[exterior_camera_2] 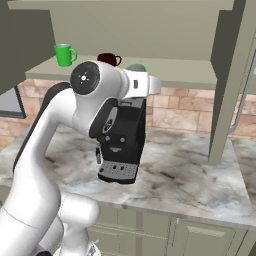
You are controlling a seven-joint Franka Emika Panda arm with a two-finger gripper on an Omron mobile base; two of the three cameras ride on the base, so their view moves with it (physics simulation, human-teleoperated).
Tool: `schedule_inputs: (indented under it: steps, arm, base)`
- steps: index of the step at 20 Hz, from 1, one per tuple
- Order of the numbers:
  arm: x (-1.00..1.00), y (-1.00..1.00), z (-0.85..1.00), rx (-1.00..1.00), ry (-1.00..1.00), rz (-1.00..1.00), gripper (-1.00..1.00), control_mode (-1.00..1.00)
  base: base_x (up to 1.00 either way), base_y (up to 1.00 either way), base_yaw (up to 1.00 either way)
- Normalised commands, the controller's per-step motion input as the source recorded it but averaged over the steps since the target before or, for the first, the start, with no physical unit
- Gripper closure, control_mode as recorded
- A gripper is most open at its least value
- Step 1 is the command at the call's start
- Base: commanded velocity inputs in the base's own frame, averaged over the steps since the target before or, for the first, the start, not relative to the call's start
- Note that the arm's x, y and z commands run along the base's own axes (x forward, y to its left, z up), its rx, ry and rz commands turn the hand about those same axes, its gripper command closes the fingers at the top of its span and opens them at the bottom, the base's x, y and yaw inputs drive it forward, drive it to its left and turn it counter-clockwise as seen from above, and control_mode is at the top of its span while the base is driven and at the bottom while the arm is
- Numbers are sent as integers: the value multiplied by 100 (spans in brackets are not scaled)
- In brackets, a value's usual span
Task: Pick the mug on the counter and place it in the cabinet with the handle facing the right, like the mugs already inside.
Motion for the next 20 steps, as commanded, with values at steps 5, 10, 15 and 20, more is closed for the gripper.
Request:
schedule_inputs:
  steps: [5, 10, 15, 20]
  arm:
    - [37, 3, 0, 0, 0, 3, 100, -100]
    - [27, 0, 0, 1, 0, 5, 100, -100]
    - [38, 0, 0, 1, 0, 5, 100, -100]
    - [42, 0, 0, 1, 0, 4, 100, -100]
  base:
    - [0, 0, 0]
    - [0, 0, 0]
    - [0, 0, 0]
    - [0, 0, 0]
